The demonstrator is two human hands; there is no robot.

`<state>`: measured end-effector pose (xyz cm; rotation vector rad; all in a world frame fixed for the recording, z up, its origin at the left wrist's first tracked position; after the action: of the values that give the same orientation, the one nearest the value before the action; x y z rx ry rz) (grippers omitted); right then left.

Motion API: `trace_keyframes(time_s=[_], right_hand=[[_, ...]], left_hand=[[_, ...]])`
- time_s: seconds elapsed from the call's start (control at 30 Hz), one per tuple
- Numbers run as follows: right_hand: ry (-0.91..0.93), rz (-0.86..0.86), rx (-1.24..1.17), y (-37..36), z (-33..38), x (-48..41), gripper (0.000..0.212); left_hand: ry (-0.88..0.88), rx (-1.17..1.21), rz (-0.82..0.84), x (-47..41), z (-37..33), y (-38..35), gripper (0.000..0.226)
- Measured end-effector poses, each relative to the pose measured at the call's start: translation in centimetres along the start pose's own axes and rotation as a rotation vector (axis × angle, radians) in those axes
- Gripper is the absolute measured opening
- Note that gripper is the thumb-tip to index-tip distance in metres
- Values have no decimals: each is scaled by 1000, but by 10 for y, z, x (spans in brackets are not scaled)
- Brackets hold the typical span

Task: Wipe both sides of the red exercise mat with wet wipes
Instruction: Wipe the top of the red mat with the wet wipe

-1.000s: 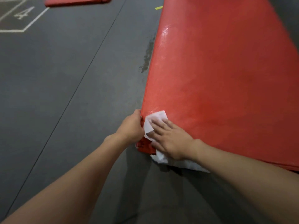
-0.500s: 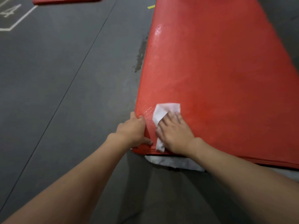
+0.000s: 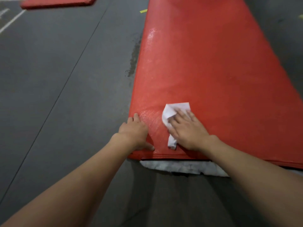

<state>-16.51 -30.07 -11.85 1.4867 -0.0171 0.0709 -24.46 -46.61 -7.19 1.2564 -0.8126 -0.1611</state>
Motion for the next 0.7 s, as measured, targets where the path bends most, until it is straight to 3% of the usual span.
trace_keyframes(time_s=[0.07,0.2,0.33,0.47,0.5,0.6,0.63,0.7], right_hand=[[-60,-45,-16,-2,7,4,60],[277,-17,-14,-4,14,24,59],[-21,2,33,0,-10,12,59],[205,-32,-11,-8,15,38,61],[199,-32,-18,-5,5,35,60],[-51,-11,9,-2,-14,22,63],[-64,-22,10,-4,-9,23,66],[77,-19,-17,-10,3,33,67]], left_hand=[[9,8,-5,0,-5,1,110],[25,-10,-3,-5,-16,4,109],[50,-46,-21,-7,-20,2,110],[60,-73,-10,-8,-27,3,110],[64,-74,-5,-7,-27,3,110],[67,-76,13,-6,-29,3,112],[69,-74,16,-6,-29,3,112],[67,-77,19,-6,-30,4,111]])
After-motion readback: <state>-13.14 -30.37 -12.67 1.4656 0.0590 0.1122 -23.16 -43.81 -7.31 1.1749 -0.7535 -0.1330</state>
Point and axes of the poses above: each hand's wrist, its own x-axis away from the middle knuckle, its own y-axis out of the back of the hand, z = x × y, the point moved 3 cm from there along -x, towards the middle knuckle, and after that the axes turned 10 degrees about -z, right-handed, at the moved point
